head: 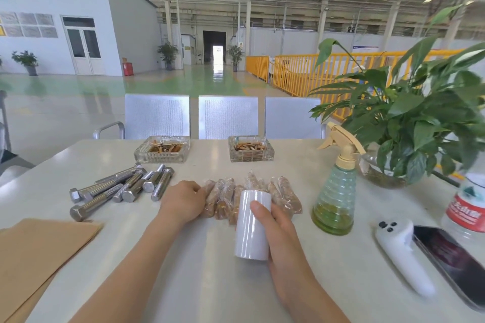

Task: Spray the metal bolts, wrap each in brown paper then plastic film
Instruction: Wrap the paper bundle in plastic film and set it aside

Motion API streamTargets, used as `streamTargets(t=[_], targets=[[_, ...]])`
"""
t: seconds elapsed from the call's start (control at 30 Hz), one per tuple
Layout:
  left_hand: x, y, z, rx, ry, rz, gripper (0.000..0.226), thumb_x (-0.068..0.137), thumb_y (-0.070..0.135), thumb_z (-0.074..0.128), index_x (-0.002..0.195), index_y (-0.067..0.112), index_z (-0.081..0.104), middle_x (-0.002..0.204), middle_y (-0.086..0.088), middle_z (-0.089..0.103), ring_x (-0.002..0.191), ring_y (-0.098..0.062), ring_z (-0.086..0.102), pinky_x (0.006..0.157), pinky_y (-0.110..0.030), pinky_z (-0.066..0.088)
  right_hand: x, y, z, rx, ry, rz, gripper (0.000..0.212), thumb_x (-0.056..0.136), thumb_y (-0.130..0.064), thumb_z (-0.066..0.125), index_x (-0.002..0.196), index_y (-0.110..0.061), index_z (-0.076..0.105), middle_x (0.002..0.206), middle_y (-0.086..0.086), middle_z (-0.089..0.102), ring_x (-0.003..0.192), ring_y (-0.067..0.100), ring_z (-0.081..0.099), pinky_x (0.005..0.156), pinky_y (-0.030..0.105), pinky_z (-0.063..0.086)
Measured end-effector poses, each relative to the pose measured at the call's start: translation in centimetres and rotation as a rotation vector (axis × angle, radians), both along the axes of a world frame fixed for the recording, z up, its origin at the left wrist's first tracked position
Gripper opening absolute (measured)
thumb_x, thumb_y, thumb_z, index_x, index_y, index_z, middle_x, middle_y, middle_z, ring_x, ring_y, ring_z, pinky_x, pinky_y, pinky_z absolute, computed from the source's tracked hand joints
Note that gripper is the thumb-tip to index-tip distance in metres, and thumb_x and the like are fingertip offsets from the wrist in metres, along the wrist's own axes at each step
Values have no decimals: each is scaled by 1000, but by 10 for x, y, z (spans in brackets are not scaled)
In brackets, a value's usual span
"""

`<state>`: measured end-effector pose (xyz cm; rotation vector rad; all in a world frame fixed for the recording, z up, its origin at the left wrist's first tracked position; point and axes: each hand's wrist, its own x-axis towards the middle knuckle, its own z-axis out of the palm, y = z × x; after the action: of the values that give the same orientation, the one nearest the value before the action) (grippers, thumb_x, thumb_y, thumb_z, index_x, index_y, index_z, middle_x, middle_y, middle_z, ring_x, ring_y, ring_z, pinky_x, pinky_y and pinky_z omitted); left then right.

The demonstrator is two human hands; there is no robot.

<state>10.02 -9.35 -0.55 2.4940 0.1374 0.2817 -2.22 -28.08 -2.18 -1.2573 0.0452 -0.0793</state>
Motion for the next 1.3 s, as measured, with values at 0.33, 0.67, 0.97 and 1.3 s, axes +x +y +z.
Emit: streamTargets(t=[0.33, 0.67, 0.97, 1.3], targets=[[-67, -25, 33, -217, -214, -285, 33, 95, 55, 58, 89, 24, 70, 87, 5, 70, 81, -15, 68, 69, -29, 49, -5, 0, 8, 22, 53, 35, 34, 84, -54, 75, 107, -31, 78, 105, 13, 77, 93, 25, 76, 81, 43, 62], [-111, -9, 16, -844, 161, -584, 40, 79, 52, 82, 84, 17, 62, 69, -1, 52, 54, -14, 46, 54, -24, 39, -16, 0, 10, 64, 57, 250, 49, 94, -46, 57, 119, -7, 70, 83, 20, 68, 66, 25, 66, 55, 35, 55], [-118, -16, 1, -760, 62, -533, 64, 76, 64, 72, 93, 5, 53, 69, -6, 57, 54, -17, 54, 50, -23, 42, -21, 7, 10, -152, -116, 206, 38, 87, -51, 63, 119, -31, 72, 113, 6, 76, 102, 25, 71, 88, 40, 52], [-121, -5, 3, -870, 160, -650, 42, 91, 45, 69, 101, 7, 56, 83, -14, 60, 62, -25, 57, 56, -30, 50, -18, 3, 5, -188, -140, 262, 44, 90, -52, 66, 128, -29, 68, 118, 7, 74, 108, 24, 69, 94, 40, 49]])
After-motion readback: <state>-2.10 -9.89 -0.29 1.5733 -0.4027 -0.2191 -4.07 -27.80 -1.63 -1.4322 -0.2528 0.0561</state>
